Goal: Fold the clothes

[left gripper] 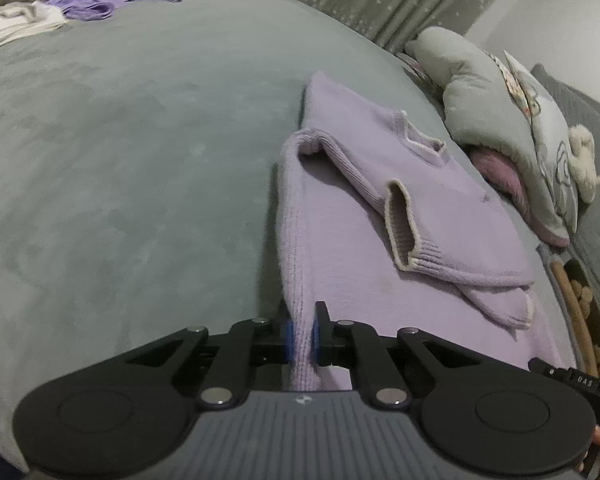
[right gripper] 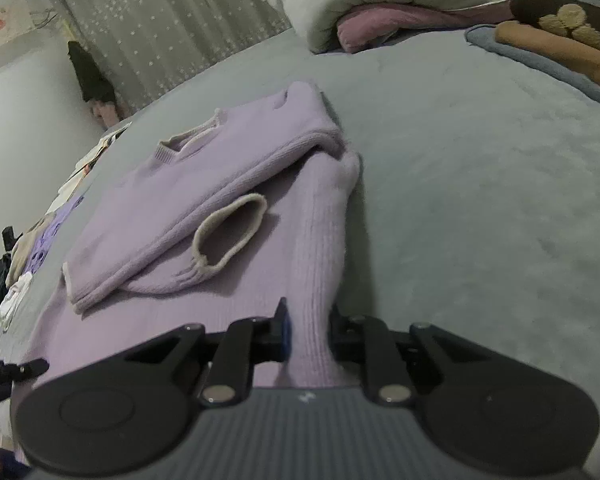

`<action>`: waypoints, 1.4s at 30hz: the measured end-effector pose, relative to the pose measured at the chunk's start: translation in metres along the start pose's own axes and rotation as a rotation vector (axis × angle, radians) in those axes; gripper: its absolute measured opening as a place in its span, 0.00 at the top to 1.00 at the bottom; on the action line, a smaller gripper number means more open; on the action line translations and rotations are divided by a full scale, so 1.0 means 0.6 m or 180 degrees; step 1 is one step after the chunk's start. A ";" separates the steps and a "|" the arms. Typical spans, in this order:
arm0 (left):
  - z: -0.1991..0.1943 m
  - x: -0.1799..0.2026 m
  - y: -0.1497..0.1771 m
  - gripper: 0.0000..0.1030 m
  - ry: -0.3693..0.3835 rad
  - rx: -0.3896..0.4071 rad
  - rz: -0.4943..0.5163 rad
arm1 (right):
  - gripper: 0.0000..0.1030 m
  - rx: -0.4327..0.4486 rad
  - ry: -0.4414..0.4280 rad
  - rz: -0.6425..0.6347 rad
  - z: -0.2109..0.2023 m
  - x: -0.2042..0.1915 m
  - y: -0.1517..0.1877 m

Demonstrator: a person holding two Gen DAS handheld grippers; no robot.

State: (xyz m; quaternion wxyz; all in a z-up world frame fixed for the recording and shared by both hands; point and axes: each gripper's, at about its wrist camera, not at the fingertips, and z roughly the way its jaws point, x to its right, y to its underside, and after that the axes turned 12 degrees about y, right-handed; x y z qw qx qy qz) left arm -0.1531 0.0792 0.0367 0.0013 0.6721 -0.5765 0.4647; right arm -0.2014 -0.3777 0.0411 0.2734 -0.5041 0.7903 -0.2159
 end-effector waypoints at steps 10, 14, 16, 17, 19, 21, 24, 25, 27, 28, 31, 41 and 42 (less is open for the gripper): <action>-0.028 0.012 0.046 0.72 0.0143 -0.0057 0.0141 | 0.54 0.0002 0.0000 -0.0226 -0.038 -0.006 0.052; -0.023 0.020 0.061 0.71 0.0127 -0.0097 0.0201 | 0.73 0.0003 0.0034 -0.0359 -0.053 -0.008 0.071; -0.024 0.020 0.063 0.71 0.0125 -0.0096 0.0227 | 0.83 -0.0010 0.0004 -0.0352 -0.058 -0.007 0.075; -0.025 0.019 0.064 0.72 0.0135 -0.0099 0.0245 | 0.85 -0.0024 -0.0042 -0.0308 -0.061 -0.004 0.076; -0.025 0.017 0.063 0.84 0.0154 -0.0110 0.0234 | 0.86 -0.0007 -0.0049 -0.0226 -0.066 0.000 0.074; -0.025 0.018 0.063 0.89 0.0146 -0.0103 0.0223 | 0.87 0.0053 -0.0019 -0.0205 -0.072 -0.003 0.071; -0.026 0.022 0.064 0.89 0.0088 -0.0078 0.0225 | 0.87 0.0168 0.0035 -0.0208 -0.082 -0.009 0.071; -0.027 0.022 0.066 0.89 0.0073 -0.0055 0.0226 | 0.87 0.0229 0.0053 -0.0173 -0.087 -0.009 0.077; -0.029 0.023 0.073 0.89 0.0043 0.0001 0.0244 | 0.87 0.0233 0.0085 -0.0138 -0.082 -0.005 0.083; -0.030 0.024 0.076 0.89 0.0035 0.0027 0.0262 | 0.87 0.0225 0.0098 -0.0127 -0.079 -0.003 0.085; -0.034 0.025 0.084 0.89 0.0021 0.0099 0.0326 | 0.86 0.0203 0.0092 -0.0107 -0.072 0.002 0.085; -0.034 0.021 0.092 0.50 0.0259 0.0070 0.0328 | 0.41 0.0211 0.0134 -0.0302 -0.084 0.000 0.100; -0.033 0.023 0.095 0.44 0.0275 0.0078 0.0340 | 0.40 0.0207 0.0134 -0.0309 -0.085 0.000 0.103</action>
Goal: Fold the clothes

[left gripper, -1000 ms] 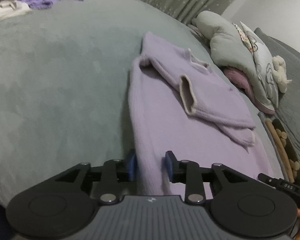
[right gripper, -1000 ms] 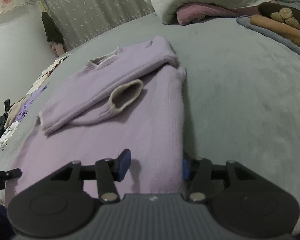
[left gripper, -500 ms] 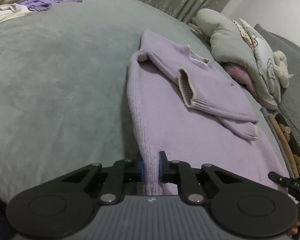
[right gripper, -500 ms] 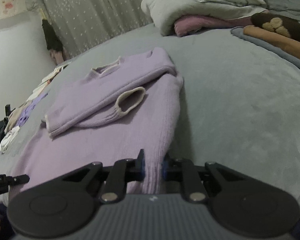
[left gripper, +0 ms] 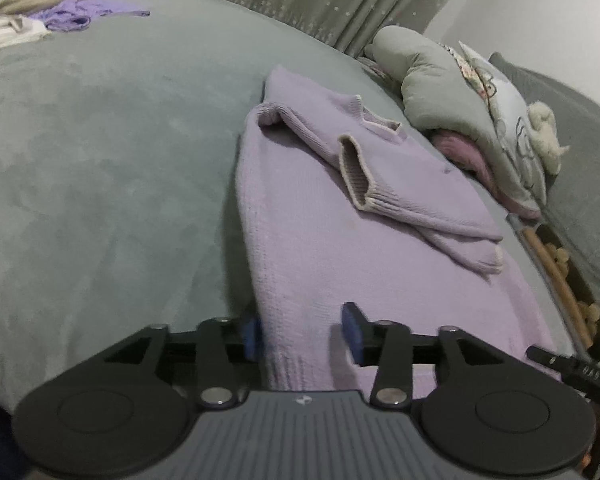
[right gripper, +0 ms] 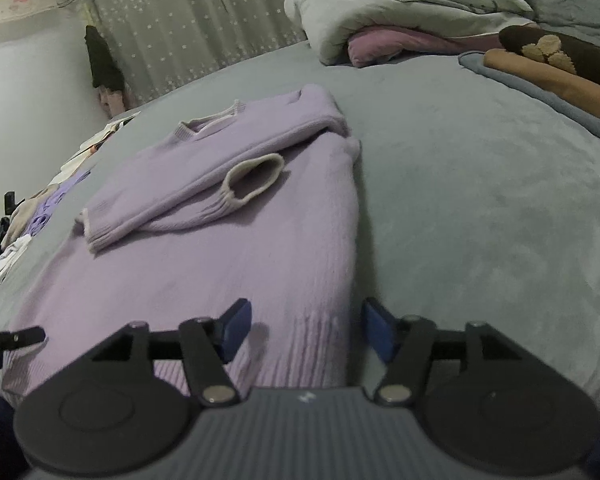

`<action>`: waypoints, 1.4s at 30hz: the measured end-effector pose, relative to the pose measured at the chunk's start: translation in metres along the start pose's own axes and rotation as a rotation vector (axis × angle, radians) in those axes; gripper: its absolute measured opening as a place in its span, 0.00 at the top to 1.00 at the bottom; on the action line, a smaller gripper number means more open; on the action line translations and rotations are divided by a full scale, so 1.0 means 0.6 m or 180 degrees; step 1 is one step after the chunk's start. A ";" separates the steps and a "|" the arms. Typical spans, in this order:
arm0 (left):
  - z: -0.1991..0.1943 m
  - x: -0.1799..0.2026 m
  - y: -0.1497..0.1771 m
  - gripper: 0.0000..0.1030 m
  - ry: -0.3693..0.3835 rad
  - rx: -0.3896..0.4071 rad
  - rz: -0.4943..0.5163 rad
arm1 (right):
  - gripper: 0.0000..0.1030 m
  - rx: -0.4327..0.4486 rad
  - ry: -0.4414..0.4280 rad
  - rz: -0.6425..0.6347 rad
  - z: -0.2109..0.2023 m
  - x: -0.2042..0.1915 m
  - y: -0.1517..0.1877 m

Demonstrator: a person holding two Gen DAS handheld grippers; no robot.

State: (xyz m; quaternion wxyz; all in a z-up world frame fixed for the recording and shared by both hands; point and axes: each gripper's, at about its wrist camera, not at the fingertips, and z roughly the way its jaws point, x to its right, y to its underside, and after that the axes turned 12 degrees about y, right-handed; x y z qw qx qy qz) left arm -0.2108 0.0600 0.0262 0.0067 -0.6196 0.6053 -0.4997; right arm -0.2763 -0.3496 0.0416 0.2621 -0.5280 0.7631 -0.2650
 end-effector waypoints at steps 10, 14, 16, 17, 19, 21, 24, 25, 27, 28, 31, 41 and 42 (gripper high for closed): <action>0.016 0.042 0.032 0.24 -0.0142 0.0050 0.0452 | 0.63 0.0029 0.0101 -0.0269 -0.020 -0.043 0.032; 0.006 0.048 0.033 0.73 -0.0309 0.0014 0.0533 | 0.79 0.0087 0.0085 -0.0230 -0.024 -0.043 0.034; -0.005 0.035 0.024 0.87 -0.0230 0.0003 0.0433 | 0.82 0.0129 0.0097 -0.0225 -0.025 -0.042 0.032; -0.010 0.029 0.021 0.89 -0.0174 0.0009 0.0366 | 0.83 0.0196 0.0125 -0.0236 -0.028 -0.044 0.029; -0.021 0.019 0.016 0.90 -0.0068 0.0038 0.0274 | 0.84 0.0313 0.0164 -0.0270 -0.035 -0.047 0.024; -0.028 0.021 0.016 0.91 -0.0061 0.0061 0.0334 | 0.84 0.0395 0.0174 -0.0282 -0.041 -0.051 0.021; -0.033 0.035 0.021 0.92 -0.0119 0.0051 0.0555 | 0.85 0.0464 0.0106 -0.0209 -0.051 -0.046 0.019; -0.036 0.037 0.021 0.92 -0.0106 0.0054 0.0561 | 0.85 0.0488 0.0080 -0.0181 -0.055 -0.042 0.018; -0.042 0.040 0.022 0.92 -0.0079 0.0062 0.0558 | 0.85 0.0541 0.0021 -0.0120 -0.066 -0.033 0.015; -0.044 0.041 0.022 0.92 -0.0064 0.0067 0.0554 | 0.85 0.0567 -0.0019 -0.0074 -0.072 -0.026 0.013; -0.051 0.046 0.023 0.92 -0.0035 0.0095 0.0534 | 0.85 0.0569 -0.0105 0.0053 -0.079 -0.010 0.011; -0.039 0.043 0.022 0.91 -0.0138 0.0034 0.0558 | 0.86 0.0655 -0.0050 -0.0008 -0.095 -0.010 0.015; -0.040 0.043 0.021 0.91 -0.0136 0.0039 0.0546 | 0.86 0.0670 -0.0034 -0.0027 -0.097 -0.011 0.017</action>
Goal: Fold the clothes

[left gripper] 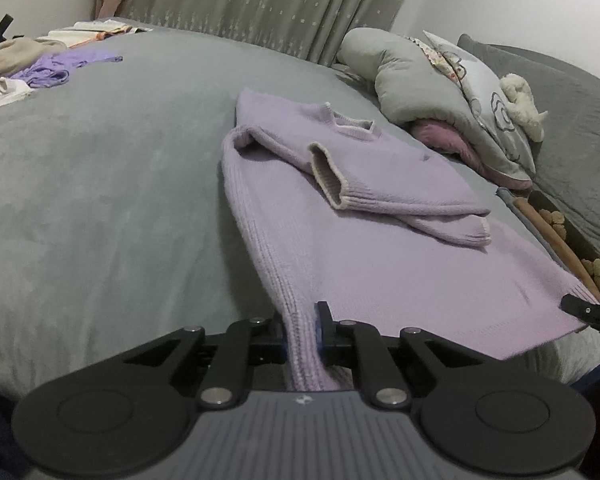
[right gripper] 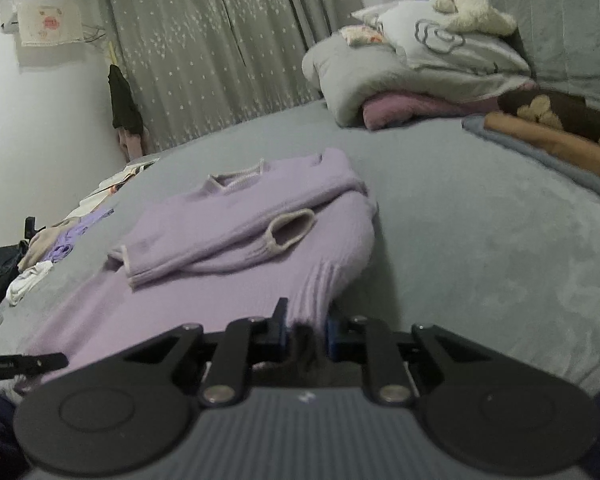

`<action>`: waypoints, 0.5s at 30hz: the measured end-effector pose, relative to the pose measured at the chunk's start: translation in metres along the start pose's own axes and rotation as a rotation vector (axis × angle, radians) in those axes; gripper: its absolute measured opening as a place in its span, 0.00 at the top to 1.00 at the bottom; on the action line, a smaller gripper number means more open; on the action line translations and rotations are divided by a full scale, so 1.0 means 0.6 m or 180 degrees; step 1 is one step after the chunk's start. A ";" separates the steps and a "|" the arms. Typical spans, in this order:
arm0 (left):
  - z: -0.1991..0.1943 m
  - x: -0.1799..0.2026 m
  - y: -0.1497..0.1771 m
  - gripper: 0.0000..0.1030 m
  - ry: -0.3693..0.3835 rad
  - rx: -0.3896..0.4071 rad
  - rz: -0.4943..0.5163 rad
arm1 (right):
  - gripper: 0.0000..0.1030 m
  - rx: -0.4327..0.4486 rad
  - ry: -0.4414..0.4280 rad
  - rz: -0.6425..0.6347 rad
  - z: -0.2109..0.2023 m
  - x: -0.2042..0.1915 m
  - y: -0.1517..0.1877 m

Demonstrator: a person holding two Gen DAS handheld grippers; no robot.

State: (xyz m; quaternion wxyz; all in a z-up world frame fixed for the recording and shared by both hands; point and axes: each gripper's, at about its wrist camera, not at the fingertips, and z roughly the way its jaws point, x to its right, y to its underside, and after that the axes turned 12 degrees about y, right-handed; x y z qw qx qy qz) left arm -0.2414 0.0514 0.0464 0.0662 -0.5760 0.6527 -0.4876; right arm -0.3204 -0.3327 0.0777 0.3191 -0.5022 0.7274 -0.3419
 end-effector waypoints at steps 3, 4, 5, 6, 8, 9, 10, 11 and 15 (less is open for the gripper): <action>-0.006 0.005 0.000 0.91 0.0004 0.0036 0.0019 | 0.86 0.0005 0.0015 -0.0004 -0.006 -0.002 0.004; -0.007 0.006 0.000 0.91 0.0001 0.0040 0.0026 | 0.86 0.0005 0.0016 0.0001 -0.006 0.000 0.003; -0.008 0.006 -0.001 0.90 -0.0004 0.0039 0.0030 | 0.86 0.0003 0.0019 0.0003 -0.007 0.001 0.003; -0.007 0.005 0.000 0.87 -0.0018 0.0021 0.0014 | 0.86 -0.0005 0.0026 -0.0003 -0.007 -0.001 0.003; -0.004 0.000 0.000 0.81 -0.0070 -0.0026 -0.0025 | 0.85 -0.0036 0.0056 -0.0017 -0.002 -0.003 0.004; -0.002 -0.001 0.000 0.78 -0.0086 -0.0042 -0.0037 | 0.85 -0.0064 0.0079 -0.0012 0.001 -0.004 0.005; -0.004 -0.003 -0.001 0.77 -0.0114 -0.0032 -0.0030 | 0.83 -0.0091 0.0102 -0.0008 0.005 -0.004 0.006; -0.007 -0.005 -0.002 0.74 -0.0146 -0.0012 -0.0016 | 0.76 -0.0115 0.0130 -0.0005 0.008 -0.005 0.006; -0.030 -0.010 -0.016 0.60 -0.0179 0.0190 -0.0025 | 0.41 -0.0047 0.0252 -0.0011 0.001 0.003 -0.001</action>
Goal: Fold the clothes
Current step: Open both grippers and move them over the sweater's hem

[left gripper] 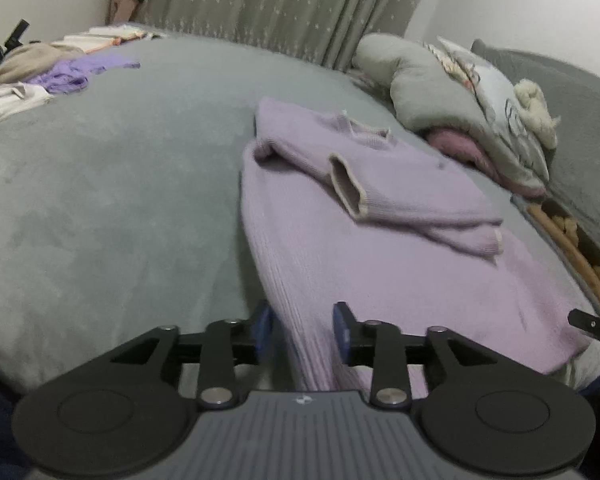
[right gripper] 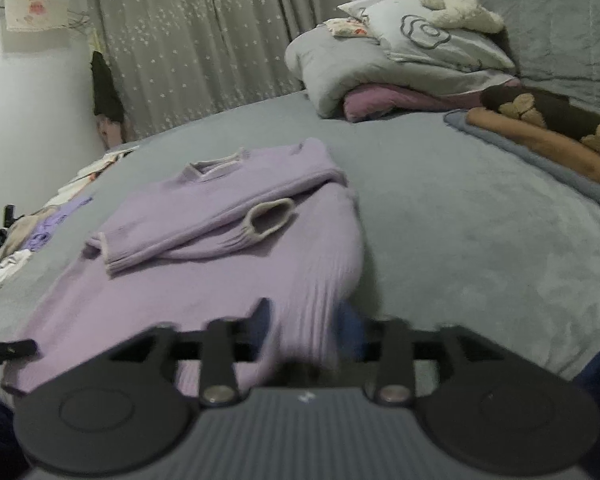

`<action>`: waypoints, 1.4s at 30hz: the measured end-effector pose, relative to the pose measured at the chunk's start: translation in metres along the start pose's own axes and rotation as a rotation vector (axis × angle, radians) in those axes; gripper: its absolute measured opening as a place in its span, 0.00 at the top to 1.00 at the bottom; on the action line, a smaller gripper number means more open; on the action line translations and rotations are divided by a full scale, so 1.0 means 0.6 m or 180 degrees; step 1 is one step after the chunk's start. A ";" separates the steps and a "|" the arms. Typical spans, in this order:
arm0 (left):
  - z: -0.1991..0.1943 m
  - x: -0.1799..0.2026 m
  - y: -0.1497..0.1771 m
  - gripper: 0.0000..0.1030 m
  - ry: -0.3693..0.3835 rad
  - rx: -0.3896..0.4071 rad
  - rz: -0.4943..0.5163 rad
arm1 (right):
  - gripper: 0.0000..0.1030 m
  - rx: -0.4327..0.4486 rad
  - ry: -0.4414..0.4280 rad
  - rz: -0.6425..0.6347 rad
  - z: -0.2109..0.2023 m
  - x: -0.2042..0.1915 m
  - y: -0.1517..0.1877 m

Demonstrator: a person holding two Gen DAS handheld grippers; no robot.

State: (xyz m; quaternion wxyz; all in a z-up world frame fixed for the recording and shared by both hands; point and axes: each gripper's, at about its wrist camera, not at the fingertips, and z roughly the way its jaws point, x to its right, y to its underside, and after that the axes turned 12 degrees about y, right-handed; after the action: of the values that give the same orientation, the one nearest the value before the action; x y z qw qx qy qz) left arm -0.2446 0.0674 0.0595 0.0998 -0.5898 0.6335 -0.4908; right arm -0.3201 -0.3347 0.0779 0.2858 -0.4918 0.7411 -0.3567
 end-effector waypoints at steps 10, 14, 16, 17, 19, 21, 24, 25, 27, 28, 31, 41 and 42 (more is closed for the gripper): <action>0.044 -0.009 -0.154 0.42 -0.0174 -0.0030 0.0466 | 0.12 0.0214 -0.0197 -0.0370 0.052 0.001 -0.136; 0.126 -0.021 -0.257 0.31 -0.0373 -0.0160 0.0782 | 0.10 0.0056 -0.0291 -0.0601 0.147 -0.022 -0.232; 0.156 -0.033 -0.284 0.31 -0.0425 -0.0173 0.0734 | 0.07 -0.0023 -0.0323 -0.0663 0.195 -0.038 -0.268; 0.180 -0.047 -0.303 0.30 -0.0431 -0.0161 0.0619 | 0.02 -0.0066 -0.0372 -0.0682 0.221 -0.045 -0.283; 0.218 -0.075 -0.328 0.25 -0.0321 -0.0155 0.0348 | 0.00 -0.0157 -0.0451 -0.0737 0.274 -0.059 -0.307; 0.261 -0.103 -0.344 0.24 -0.0165 -0.0240 0.0078 | 0.00 -0.0267 -0.0417 -0.0786 0.328 -0.071 -0.322; 0.320 -0.126 -0.352 0.24 -0.0247 -0.0410 0.0005 | 0.00 -0.0371 -0.0384 -0.0760 0.397 -0.082 -0.333; 0.329 -0.128 -0.353 0.24 -0.0265 -0.0424 0.0024 | 0.00 -0.0392 -0.0402 -0.0721 0.417 -0.084 -0.335; 0.349 -0.136 -0.362 0.24 -0.0144 -0.0385 0.0020 | 0.00 -0.0425 -0.0468 -0.0626 0.445 -0.086 -0.331; 0.358 -0.142 -0.364 0.24 -0.0091 -0.0365 -0.0026 | 0.00 -0.0442 -0.0501 -0.0578 0.460 -0.087 -0.329; 0.387 -0.159 -0.368 0.24 0.0083 -0.0327 -0.0216 | 0.00 -0.0530 -0.0584 -0.0558 0.511 -0.095 -0.323; 0.458 -0.188 -0.387 0.47 0.0298 -0.0386 -0.0138 | 0.03 -0.0441 -0.0803 -0.0659 0.590 -0.087 -0.346; 0.464 -0.188 -0.387 0.56 0.0321 -0.0418 -0.0101 | 0.05 -0.0454 -0.0866 -0.0621 0.598 -0.083 -0.350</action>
State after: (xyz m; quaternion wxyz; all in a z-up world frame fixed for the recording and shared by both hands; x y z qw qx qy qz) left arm 0.1346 0.0637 0.0417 0.0211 -0.5796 0.6591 -0.4787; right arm 0.0858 -0.4320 0.0429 0.3118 -0.6241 0.6678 -0.2594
